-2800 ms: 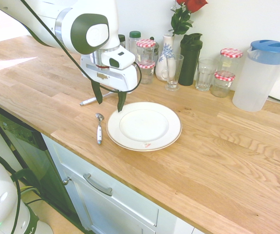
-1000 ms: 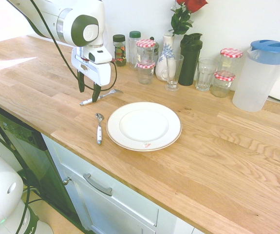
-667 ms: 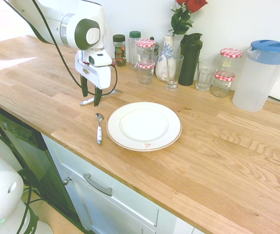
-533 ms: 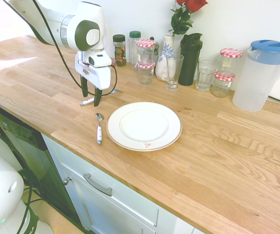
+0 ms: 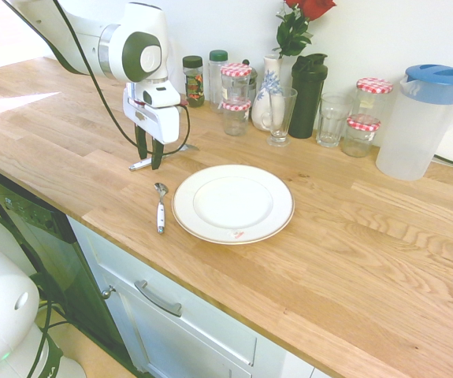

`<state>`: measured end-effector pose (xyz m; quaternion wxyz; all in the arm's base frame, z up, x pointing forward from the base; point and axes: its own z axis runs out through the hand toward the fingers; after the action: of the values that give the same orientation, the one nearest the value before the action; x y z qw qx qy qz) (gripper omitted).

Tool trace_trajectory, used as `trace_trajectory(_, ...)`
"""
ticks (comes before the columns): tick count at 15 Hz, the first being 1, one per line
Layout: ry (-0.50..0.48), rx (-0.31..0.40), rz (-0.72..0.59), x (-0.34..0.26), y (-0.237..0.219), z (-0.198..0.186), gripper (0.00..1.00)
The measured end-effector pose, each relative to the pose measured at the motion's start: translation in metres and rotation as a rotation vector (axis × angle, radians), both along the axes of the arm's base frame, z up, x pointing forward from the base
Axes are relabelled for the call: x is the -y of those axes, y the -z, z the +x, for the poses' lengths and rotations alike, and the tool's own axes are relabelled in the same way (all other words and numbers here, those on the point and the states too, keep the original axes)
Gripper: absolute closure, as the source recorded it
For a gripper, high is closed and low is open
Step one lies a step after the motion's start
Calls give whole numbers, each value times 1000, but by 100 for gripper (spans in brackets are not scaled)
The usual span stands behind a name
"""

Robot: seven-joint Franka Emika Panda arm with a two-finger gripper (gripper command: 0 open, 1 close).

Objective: Put the fork into the plate

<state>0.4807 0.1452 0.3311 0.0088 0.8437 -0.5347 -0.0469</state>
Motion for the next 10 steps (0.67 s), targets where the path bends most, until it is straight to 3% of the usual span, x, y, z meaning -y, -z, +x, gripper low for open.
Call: trace_trajectory(10, 8, -4, 2, 3, 3, 6, 100)
